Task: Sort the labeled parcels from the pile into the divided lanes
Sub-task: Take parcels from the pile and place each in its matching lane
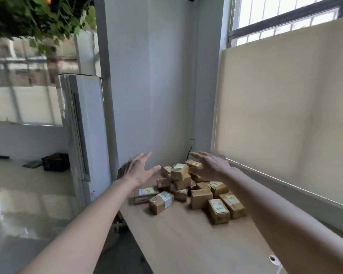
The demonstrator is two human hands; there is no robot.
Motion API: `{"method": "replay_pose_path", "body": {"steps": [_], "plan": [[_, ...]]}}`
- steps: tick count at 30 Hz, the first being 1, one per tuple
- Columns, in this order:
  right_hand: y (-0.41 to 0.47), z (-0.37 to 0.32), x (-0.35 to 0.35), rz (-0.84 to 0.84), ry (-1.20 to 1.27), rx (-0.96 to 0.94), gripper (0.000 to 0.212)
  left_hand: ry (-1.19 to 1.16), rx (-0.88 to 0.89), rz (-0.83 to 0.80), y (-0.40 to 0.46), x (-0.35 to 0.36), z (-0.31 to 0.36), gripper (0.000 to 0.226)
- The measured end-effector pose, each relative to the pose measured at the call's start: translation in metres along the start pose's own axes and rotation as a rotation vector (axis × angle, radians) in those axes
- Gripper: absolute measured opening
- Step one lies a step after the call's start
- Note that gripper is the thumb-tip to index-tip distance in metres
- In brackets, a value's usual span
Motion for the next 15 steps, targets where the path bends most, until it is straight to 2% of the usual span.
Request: {"method": "replay_pose_path", "body": {"steps": [6,15], "plan": [[0.099,-0.021,0.034,-0.011,0.026,-0.010,0.077,0.050,-0.015,-0.056,0.076,0.021,-0.063,0.077],[0.237,-0.028,0.059,-0.002,0.059,0.005,0.076,0.108,-0.012,-0.061,0.196,0.045,-0.117,0.075]]}}
Point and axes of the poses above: each hand's wrist, its own y-axis towards the middle knuckle, its own x-axis out of the palm, z = x × y, the point moved 10 cm from there along y, towards the middle knuckle, and after that the axes turned 6 degrees about x, right-handed, at the moved point
